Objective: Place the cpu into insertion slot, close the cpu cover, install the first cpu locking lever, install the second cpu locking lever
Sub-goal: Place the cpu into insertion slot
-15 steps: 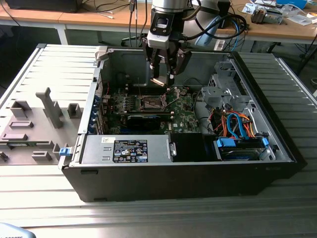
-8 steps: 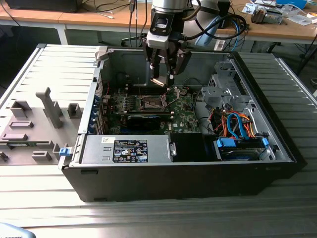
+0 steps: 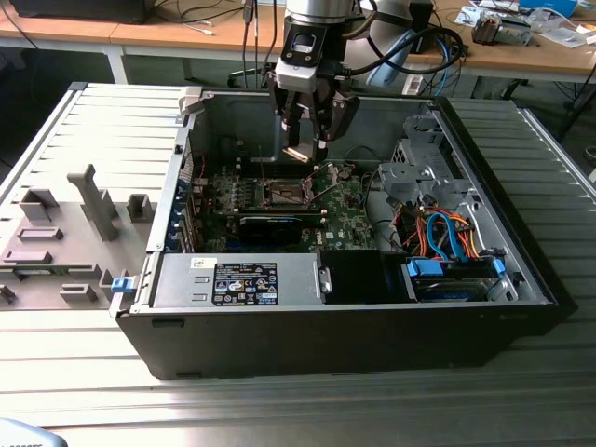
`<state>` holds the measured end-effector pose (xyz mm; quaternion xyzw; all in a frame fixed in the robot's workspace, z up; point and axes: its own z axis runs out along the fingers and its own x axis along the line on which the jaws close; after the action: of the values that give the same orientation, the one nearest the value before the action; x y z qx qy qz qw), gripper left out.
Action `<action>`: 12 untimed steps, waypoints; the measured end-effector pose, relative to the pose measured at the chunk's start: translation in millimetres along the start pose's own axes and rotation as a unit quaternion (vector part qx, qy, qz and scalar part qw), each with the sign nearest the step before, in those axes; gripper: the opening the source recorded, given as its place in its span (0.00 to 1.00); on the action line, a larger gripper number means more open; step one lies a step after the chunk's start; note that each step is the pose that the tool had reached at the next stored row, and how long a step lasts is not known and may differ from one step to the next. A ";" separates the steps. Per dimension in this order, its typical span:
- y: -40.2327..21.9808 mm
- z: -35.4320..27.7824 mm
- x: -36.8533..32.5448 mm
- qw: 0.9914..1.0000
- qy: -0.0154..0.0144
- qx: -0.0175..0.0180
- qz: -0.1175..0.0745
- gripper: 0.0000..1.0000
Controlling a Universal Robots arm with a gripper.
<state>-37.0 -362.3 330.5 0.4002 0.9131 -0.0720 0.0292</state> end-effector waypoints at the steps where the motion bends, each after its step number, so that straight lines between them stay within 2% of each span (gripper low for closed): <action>1: 0.0 0.0 0.0 1.000 0.000 0.000 0.001 0.54; 12: 0.0 0.4 0.1 1.000 -0.001 0.002 0.005 0.54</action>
<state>-37.0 -362.3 330.1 0.4050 0.9108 -0.0740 0.0296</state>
